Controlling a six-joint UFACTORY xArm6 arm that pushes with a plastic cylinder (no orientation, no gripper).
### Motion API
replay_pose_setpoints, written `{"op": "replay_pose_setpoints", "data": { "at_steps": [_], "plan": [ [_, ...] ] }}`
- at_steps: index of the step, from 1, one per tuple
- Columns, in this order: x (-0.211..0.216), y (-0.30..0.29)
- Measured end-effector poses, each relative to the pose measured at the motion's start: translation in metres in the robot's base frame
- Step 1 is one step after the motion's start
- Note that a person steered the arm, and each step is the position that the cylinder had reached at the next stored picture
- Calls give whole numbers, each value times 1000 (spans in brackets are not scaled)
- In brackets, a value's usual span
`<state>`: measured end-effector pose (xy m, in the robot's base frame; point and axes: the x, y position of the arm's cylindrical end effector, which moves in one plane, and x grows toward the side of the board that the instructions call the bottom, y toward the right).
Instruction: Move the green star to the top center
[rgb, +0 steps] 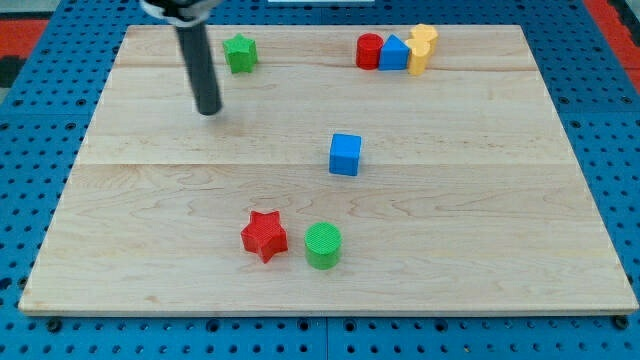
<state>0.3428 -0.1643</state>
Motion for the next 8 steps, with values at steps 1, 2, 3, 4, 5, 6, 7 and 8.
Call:
{"op": "replay_pose_setpoints", "data": {
  "at_steps": [1, 2, 3, 4, 5, 6, 7, 8],
  "plan": [
    [-54, -44],
    [-69, 5],
    [-73, 67],
    [-77, 32],
    [-87, 87],
    [-75, 166],
    [-70, 132],
    [-101, 59]
  ]
}}
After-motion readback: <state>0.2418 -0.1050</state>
